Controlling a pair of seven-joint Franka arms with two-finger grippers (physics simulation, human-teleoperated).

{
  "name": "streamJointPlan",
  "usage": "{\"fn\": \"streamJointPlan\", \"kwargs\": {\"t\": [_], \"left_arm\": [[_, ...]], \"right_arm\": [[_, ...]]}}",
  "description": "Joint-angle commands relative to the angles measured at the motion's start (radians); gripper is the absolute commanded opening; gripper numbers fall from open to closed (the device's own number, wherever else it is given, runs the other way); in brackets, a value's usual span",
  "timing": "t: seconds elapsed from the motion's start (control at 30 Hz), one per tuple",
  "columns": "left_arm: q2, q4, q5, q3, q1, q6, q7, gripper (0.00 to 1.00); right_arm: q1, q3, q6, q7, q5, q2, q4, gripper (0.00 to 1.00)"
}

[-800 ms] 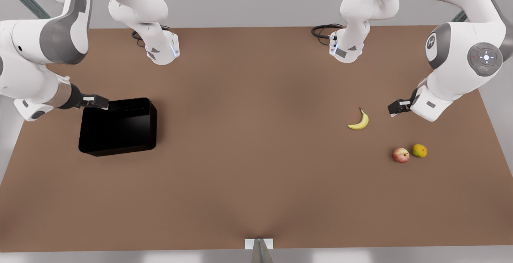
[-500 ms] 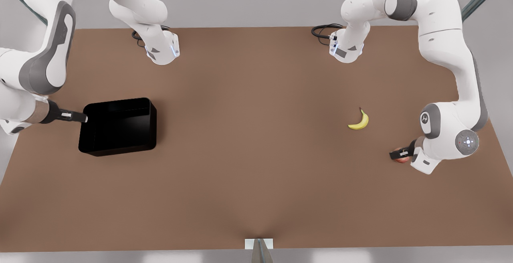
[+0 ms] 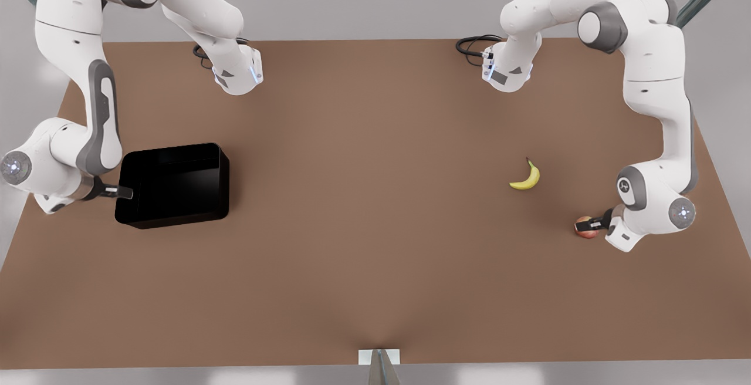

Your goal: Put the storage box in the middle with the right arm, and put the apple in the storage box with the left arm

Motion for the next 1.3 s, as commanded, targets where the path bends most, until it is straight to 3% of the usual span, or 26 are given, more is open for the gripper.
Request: {"fn": "streamJointPlan", "kwargs": {"t": [0.0,0.23,0.47,0.53,0.57,0.6,1.27], "left_arm": [[0.004,0.0,-0.007,0.0,0.002,0.0,0.0,1.0],[0.048,0.017,0.007,0.005,0.004,0.032,0.015,1.0],[0.084,0.04,0.03,0.006,0.002,0.031,0.012,1.0],[0.088,0.04,0.03,0.006,0.002,0.032,0.012,1.0],[0.097,0.042,0.03,0.006,0.001,0.032,0.012,1.0],[0.099,0.042,0.03,0.006,0.001,0.034,0.012,1.0],[0.108,0.04,0.055,0.006,0.002,0.051,0.011,1.0]], "right_arm": [[0.001,0.0,0.004,0.0,0.0,0.002,-0.002,1.0],[-0.058,0.0,0.266,-0.055,-0.051,0.022,-0.163,1.0],[-0.112,0.0,0.357,-0.155,-0.067,0.074,-0.215,0.97],[-0.111,0.0,0.357,-0.155,-0.066,0.085,-0.214,0.61],[-0.111,0.0,0.357,-0.155,-0.066,0.086,-0.214,0.25],[-0.111,0.0,0.357,-0.155,-0.066,0.086,-0.214,0.21],[-0.112,0.015,0.319,-0.143,-0.064,0.08,-0.192,0.21]]}}
